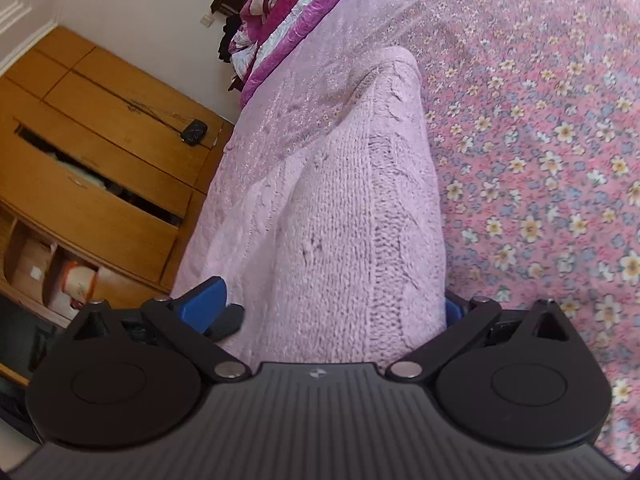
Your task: Fold small clothes
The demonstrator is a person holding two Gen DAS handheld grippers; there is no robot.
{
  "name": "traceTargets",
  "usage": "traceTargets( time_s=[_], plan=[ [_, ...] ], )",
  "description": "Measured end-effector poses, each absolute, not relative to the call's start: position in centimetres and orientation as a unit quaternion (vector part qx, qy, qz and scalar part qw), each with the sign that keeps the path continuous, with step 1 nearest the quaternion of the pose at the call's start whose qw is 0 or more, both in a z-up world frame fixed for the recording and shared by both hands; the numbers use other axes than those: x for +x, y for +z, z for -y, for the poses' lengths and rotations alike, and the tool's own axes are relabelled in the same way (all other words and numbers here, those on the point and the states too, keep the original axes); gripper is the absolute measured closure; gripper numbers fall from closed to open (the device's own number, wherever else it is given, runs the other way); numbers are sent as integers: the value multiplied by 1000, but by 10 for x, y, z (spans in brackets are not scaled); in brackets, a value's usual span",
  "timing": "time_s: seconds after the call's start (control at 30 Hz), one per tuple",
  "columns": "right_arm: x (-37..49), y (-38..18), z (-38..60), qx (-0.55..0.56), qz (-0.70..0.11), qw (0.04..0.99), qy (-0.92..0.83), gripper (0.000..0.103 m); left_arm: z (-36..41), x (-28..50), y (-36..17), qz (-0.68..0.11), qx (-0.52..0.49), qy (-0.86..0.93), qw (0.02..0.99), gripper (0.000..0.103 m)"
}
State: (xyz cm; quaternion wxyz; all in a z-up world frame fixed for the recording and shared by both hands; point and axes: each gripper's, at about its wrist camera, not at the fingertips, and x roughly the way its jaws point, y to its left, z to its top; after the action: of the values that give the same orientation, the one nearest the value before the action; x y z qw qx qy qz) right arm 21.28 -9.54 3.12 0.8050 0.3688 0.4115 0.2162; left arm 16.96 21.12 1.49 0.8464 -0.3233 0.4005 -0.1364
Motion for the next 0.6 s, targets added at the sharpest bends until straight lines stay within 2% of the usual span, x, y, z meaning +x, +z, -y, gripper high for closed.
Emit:
traceTargets(
  time_s=[0.07,0.17,0.33,0.6],
  plan=[
    [215,33,95,365,-420,807,197,34,-213,166,15,-395,-337,-131,845,61],
    [211,38,99,366,-421,808,191,43,-214,164,20,-394,-351,-133,839,64],
    [195,60,108,372,-400,813,201,47,-204,152,43,-372,-358,-152,843,65],
    [159,95,131,371,-367,827,207,47,-174,125,65,-362,-354,-158,848,66]
  ],
)
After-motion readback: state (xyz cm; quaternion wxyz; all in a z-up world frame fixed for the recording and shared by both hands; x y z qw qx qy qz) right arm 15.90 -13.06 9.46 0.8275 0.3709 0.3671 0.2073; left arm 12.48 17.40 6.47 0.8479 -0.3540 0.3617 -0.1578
